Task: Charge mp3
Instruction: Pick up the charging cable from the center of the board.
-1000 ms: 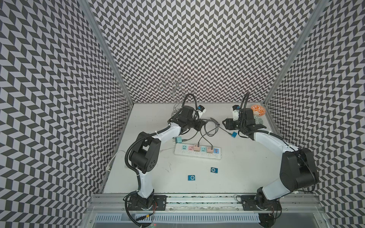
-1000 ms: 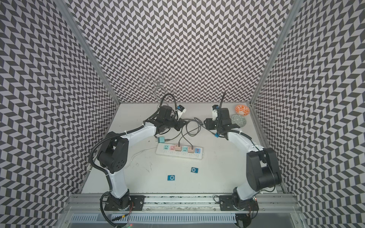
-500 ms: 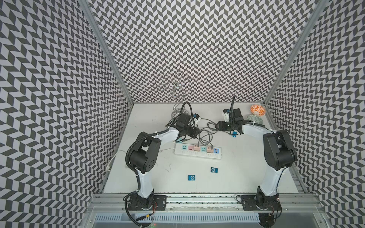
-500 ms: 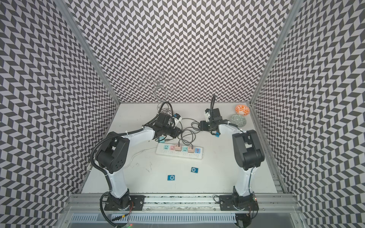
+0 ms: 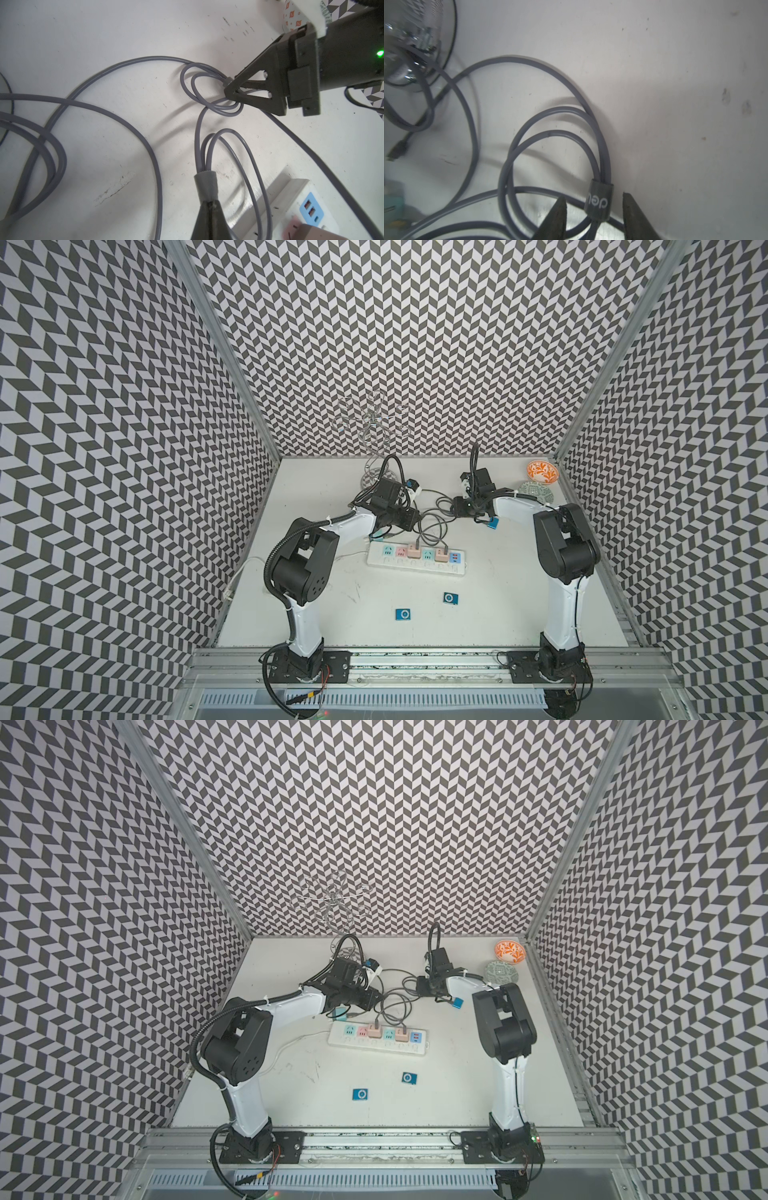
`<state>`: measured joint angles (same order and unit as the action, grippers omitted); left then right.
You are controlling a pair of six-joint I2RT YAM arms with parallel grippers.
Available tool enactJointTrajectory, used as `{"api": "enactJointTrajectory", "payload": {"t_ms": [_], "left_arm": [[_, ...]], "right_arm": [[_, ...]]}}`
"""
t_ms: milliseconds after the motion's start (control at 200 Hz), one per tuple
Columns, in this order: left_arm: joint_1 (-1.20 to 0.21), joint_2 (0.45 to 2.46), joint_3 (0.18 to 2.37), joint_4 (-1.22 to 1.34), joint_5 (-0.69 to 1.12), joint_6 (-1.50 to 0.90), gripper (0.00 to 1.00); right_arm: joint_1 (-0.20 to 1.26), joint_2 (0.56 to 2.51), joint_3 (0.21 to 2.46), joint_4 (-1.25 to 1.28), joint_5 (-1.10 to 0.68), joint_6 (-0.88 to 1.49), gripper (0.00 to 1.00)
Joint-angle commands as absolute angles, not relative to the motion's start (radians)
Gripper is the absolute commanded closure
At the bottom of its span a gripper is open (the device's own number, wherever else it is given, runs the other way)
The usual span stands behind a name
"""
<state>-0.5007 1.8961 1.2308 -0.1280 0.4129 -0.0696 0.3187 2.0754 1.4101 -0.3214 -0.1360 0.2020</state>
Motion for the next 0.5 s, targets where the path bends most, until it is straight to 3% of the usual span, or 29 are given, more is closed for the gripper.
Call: {"api": "enactJointTrajectory", "payload": {"t_ms": [0,75,245,496], "left_arm": [[-0.495,1.889,1.259,-0.122,0.421,-0.078,1.0],[-0.495,1.897,1.263,-0.123,0.426,-0.079,1.0],[-0.495,1.91,1.273,-0.127,0.428,-0.076,0.99],[-0.494,1.937,1.306,-0.115,0.454,-0.086,0.92]], "right_arm": [[0.352,2.117,1.457,-0.348,-0.023,0.171,0.65],[0.357,2.135,1.478,-0.346,-0.019,0.168,0.69],[0.361,2.151,1.531,-0.356,-0.007,0.171,0.92],[0.367,1.918,1.438,-0.18,0.022,0.201,1.0]]}}
